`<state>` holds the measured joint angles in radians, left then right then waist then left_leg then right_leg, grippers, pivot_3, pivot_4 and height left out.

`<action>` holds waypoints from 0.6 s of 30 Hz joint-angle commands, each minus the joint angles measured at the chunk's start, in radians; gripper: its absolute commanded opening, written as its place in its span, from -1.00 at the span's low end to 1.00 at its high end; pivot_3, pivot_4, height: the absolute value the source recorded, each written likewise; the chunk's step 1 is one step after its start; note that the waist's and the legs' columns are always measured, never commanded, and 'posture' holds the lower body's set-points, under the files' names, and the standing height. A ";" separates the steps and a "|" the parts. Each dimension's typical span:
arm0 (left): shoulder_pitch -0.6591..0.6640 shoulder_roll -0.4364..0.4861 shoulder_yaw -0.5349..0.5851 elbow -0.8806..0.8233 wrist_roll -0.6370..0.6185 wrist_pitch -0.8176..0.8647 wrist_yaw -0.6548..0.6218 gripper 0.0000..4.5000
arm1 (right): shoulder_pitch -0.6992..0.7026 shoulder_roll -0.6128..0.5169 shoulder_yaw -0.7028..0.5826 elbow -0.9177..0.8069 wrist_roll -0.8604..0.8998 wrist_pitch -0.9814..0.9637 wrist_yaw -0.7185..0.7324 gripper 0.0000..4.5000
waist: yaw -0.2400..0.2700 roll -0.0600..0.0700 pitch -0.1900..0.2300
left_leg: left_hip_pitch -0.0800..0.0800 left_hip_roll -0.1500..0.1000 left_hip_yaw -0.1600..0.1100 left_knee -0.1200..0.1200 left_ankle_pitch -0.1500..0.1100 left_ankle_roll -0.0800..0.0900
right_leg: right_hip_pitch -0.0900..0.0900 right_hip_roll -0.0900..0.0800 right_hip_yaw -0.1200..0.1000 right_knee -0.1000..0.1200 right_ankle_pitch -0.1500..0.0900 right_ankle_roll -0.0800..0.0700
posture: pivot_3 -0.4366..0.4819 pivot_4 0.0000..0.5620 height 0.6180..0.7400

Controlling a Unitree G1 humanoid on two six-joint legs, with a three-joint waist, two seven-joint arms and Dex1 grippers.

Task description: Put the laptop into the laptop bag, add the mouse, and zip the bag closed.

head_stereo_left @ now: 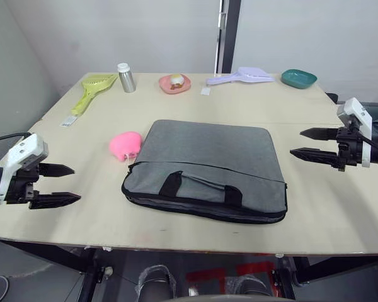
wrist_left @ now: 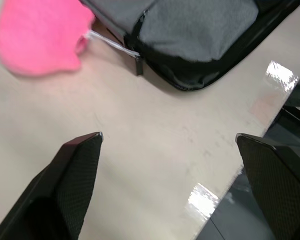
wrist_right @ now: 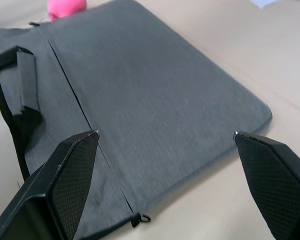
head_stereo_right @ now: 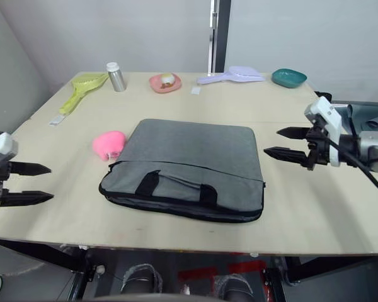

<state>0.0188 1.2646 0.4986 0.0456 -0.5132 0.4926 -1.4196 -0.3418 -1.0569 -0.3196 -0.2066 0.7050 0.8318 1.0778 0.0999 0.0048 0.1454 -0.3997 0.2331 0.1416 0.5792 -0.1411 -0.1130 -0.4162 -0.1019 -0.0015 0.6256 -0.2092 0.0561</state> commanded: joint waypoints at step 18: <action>-0.176 -0.214 -0.008 -0.553 -0.355 0.117 0.186 1.00 | 0.023 0.193 0.198 -0.126 0.014 -0.038 -0.108 0.47 | -0.003 -0.004 -0.003 | 0.000 0.000 0.001 0.003 0.000 0.000 | -0.002 0.000 0.002 0.005 0.000 0.000 | -0.05 -0.47 1.00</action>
<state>-0.1374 1.0561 0.5009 -0.4786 -0.8329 0.6141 -1.2480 -0.3064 -0.8673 -0.1334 -0.3498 0.7378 0.8168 0.9699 0.0969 0.0005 0.1427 -0.3998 0.2333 0.1427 0.5824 -0.1410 -0.1133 -0.4181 -0.1016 0.0006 0.6314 -0.2092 0.0557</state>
